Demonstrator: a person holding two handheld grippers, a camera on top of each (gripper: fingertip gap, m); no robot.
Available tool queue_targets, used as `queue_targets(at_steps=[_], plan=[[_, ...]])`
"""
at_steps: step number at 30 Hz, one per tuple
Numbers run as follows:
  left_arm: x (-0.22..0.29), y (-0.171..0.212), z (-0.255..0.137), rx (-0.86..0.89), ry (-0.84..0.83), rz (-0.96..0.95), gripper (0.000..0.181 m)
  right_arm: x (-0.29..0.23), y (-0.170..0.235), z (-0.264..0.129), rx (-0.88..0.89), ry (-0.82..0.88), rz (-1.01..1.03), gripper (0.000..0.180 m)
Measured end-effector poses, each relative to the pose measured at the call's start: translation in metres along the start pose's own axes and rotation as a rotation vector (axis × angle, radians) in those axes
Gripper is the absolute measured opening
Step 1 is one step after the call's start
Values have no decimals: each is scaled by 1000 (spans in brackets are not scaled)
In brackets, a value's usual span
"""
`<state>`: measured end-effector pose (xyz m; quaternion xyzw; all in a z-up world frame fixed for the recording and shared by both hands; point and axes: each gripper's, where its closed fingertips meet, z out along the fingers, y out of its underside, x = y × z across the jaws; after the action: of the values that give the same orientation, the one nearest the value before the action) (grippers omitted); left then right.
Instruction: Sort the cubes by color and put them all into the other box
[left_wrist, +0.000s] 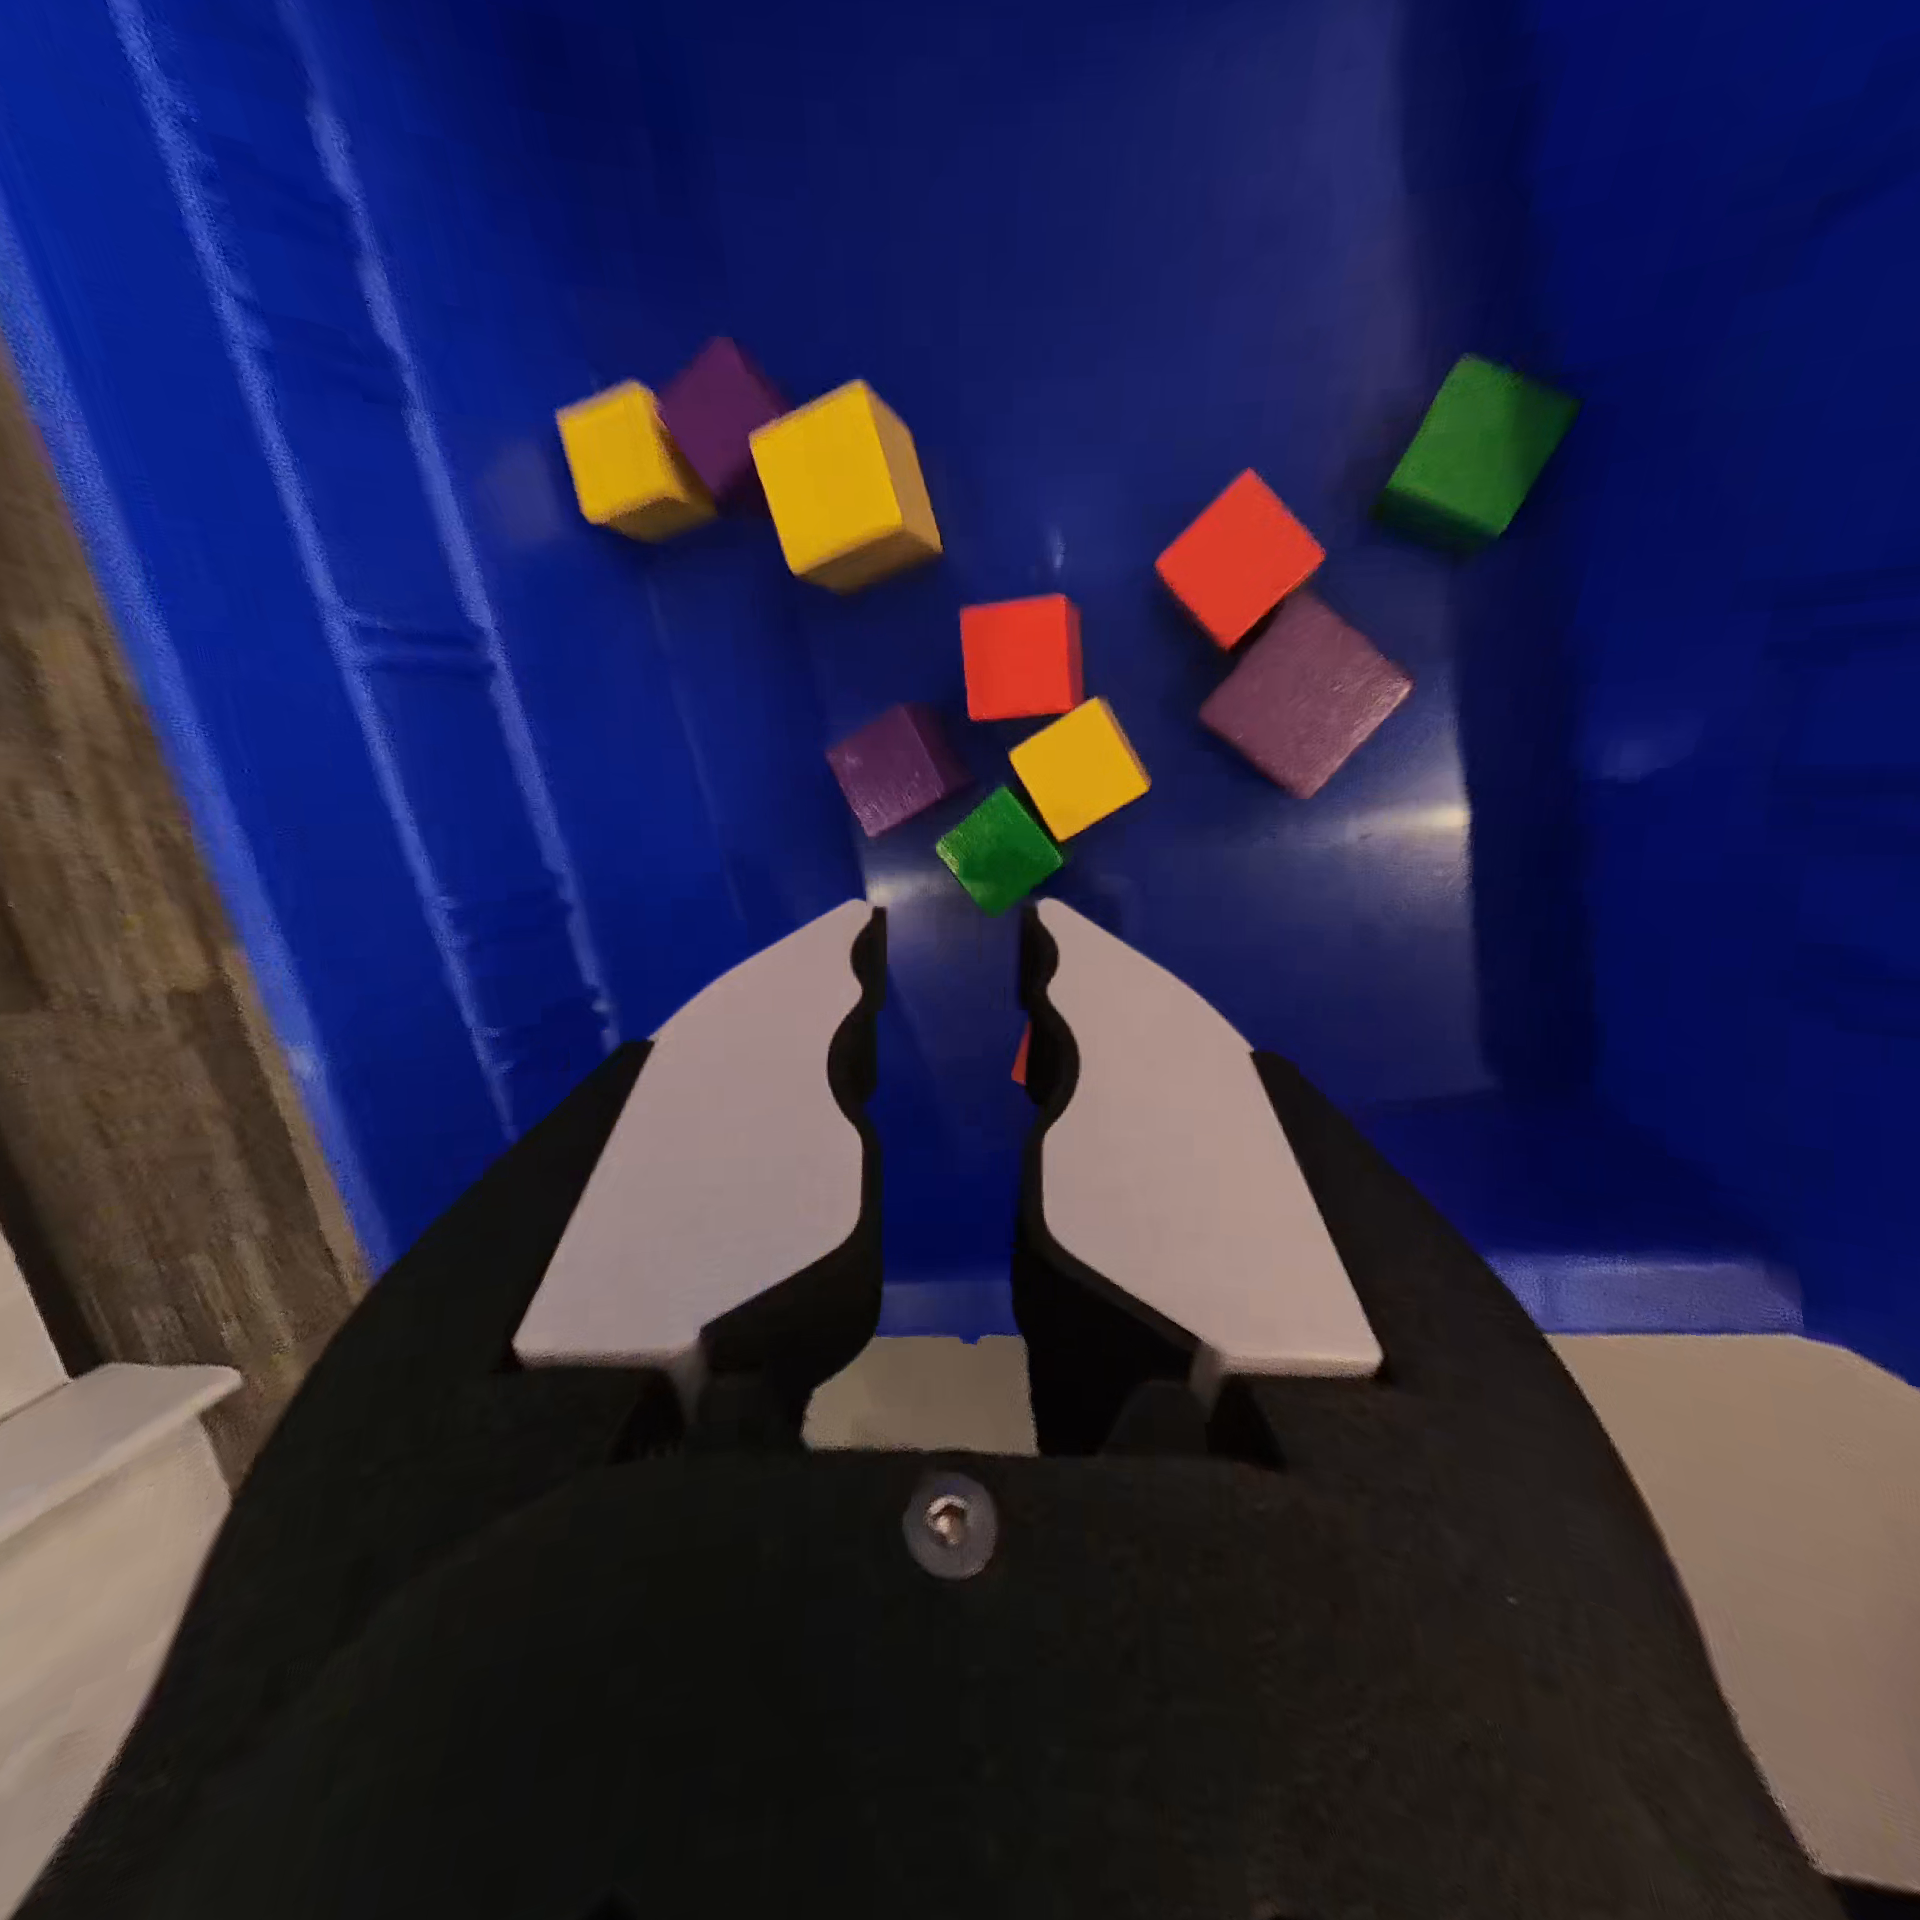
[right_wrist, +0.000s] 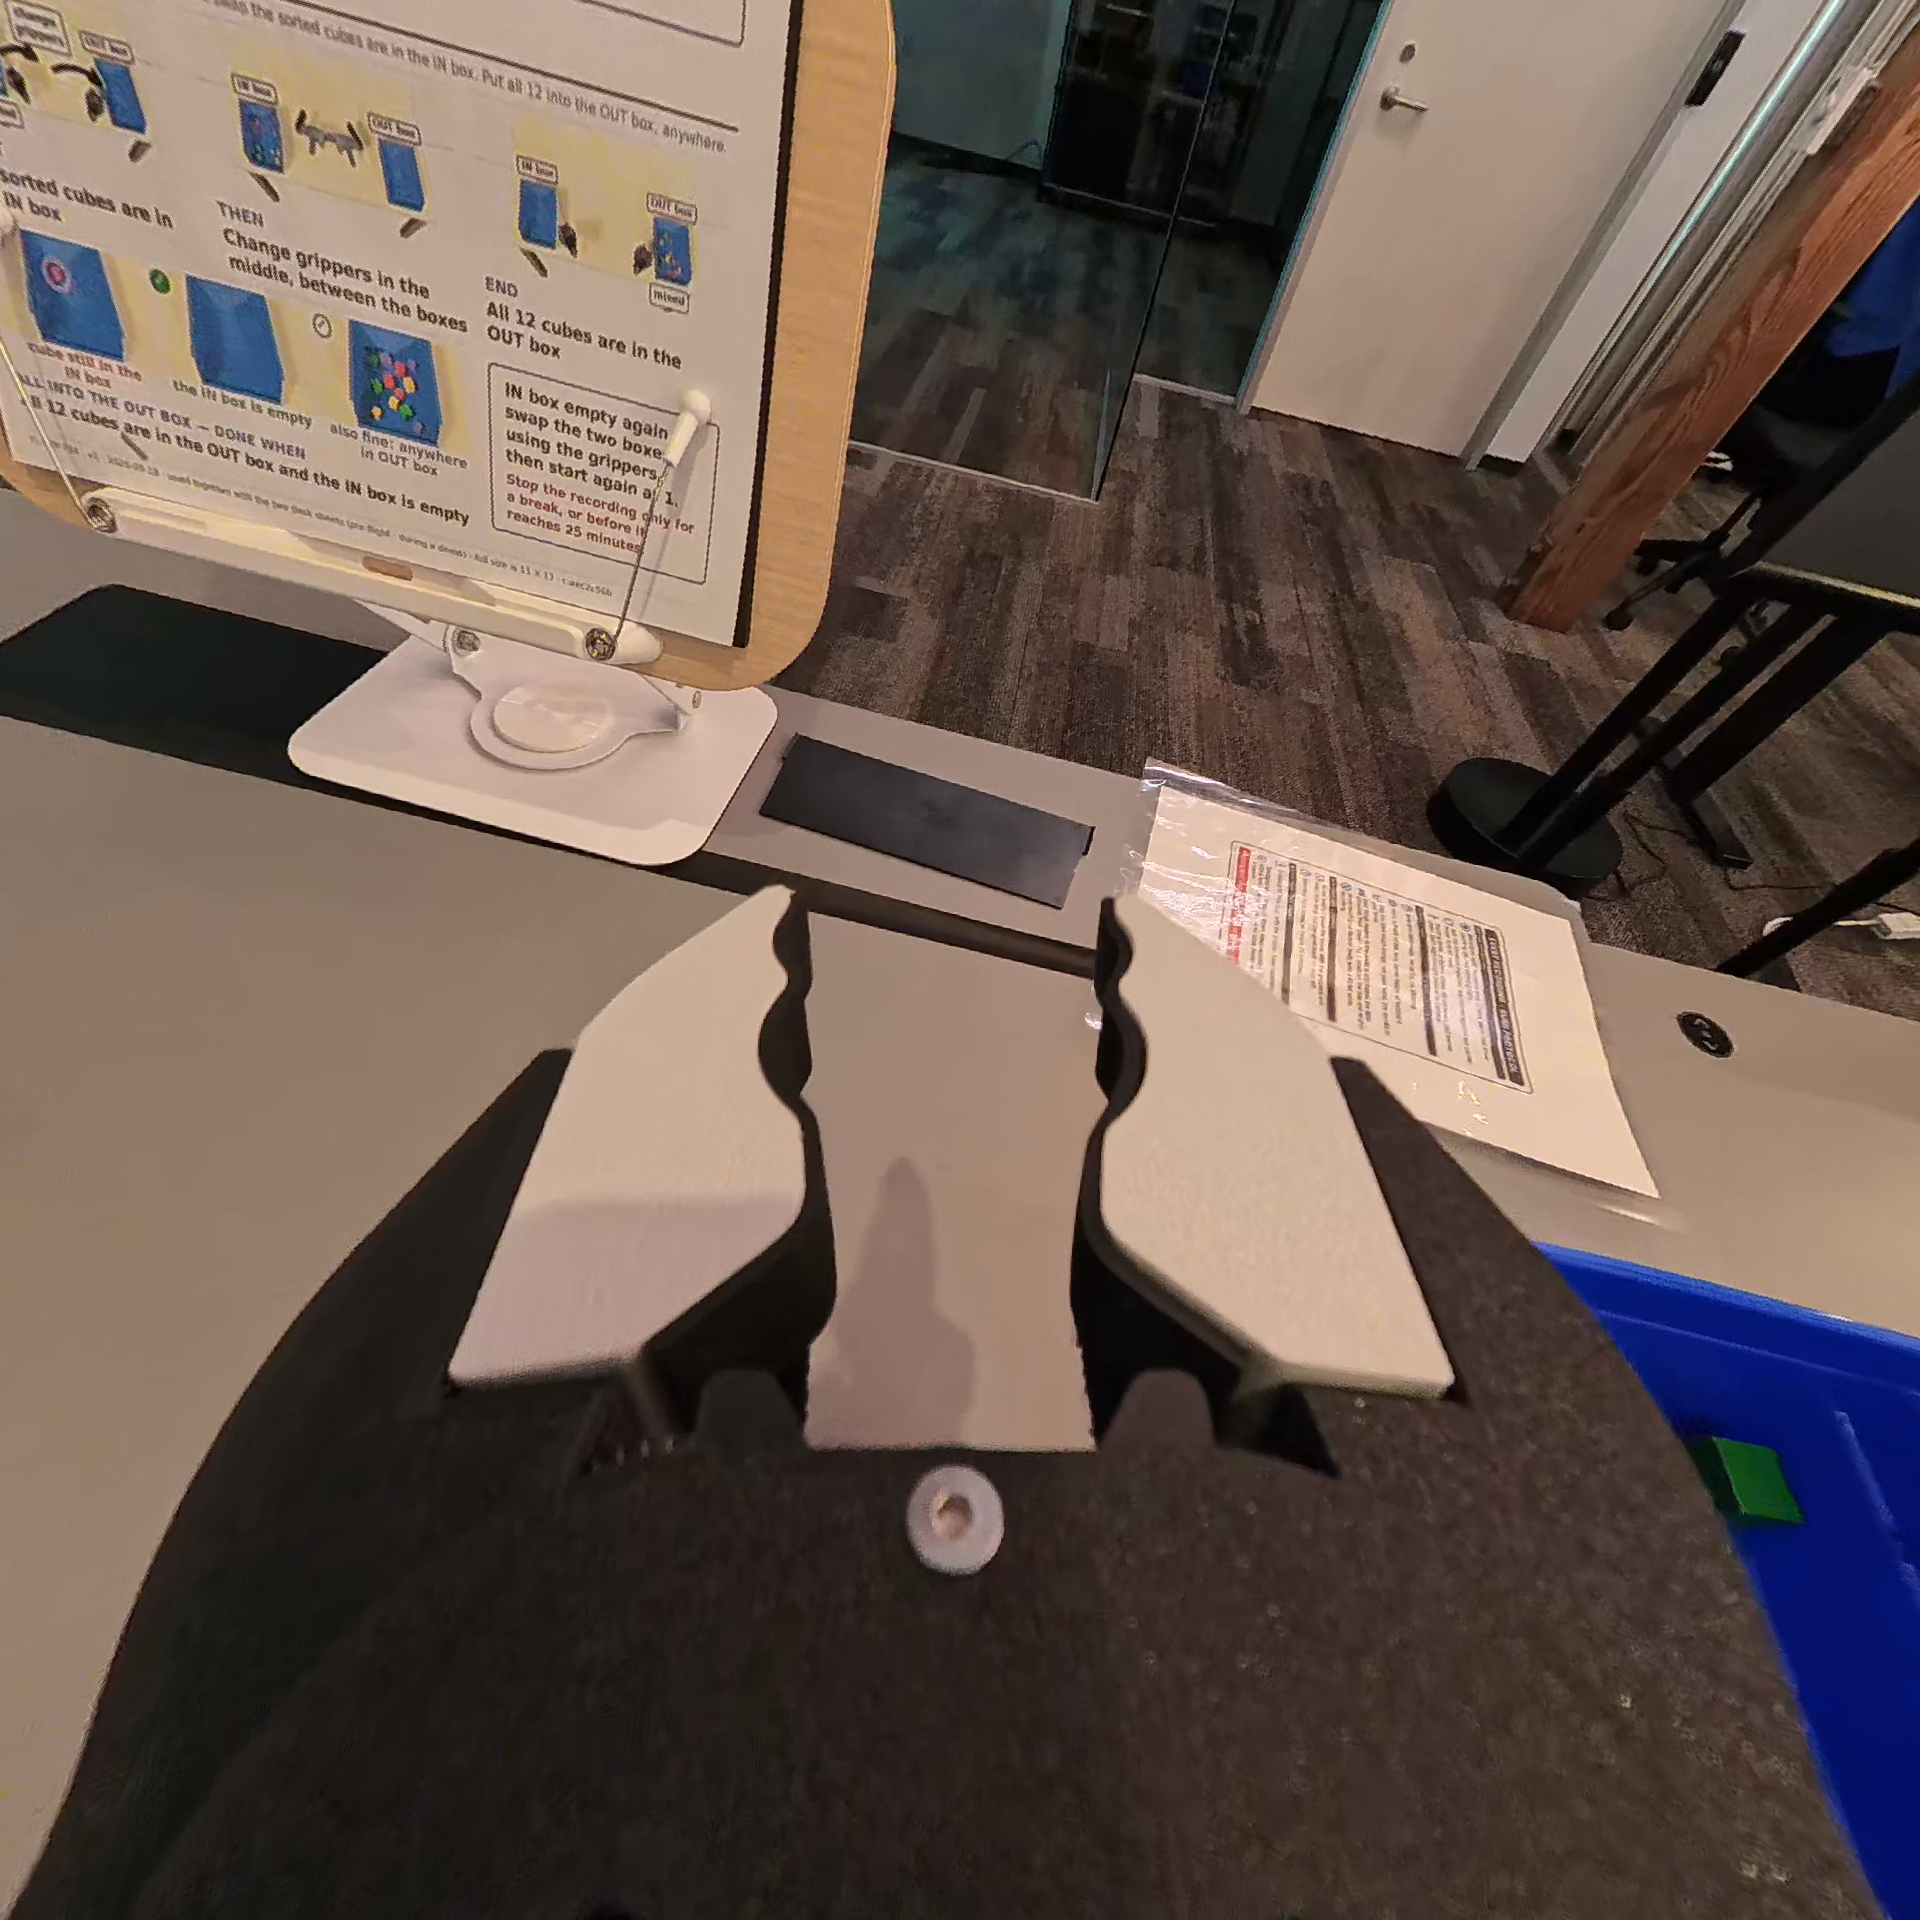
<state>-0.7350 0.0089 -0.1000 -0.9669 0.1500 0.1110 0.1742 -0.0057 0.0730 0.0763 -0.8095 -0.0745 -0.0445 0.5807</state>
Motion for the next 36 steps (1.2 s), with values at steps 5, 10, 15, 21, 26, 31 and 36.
queue_targets(at_steps=[5, 10, 15, 21, 26, 31, 36], plan=[[2, -8, 14, 4, 94, -182, 29, 0, 6, 3, -24, -3, -8, 53], [-2, -5, 22, -42, 89, -245, 30, 0, 9, 5, -36, -4, -10, 53], [-5, -3, 24, -47, 93, -311, 32, 0, 11, 6, -46, -10, -12, 54], [-1, -1, 24, -54, 151, -382, 33, -4, 10, 7, -54, -9, -37, 55], [2, 3, 28, -70, 149, -373, 34, -6, 9, 7, -53, -9, -56, 55], [4, 7, 37, -101, 125, -341, 32, -5, 7, 6, -49, -12, -61, 55], [4, 2, 37, -81, 114, -295, 22, -3, 7, 5, -48, -18, -63, 55]])
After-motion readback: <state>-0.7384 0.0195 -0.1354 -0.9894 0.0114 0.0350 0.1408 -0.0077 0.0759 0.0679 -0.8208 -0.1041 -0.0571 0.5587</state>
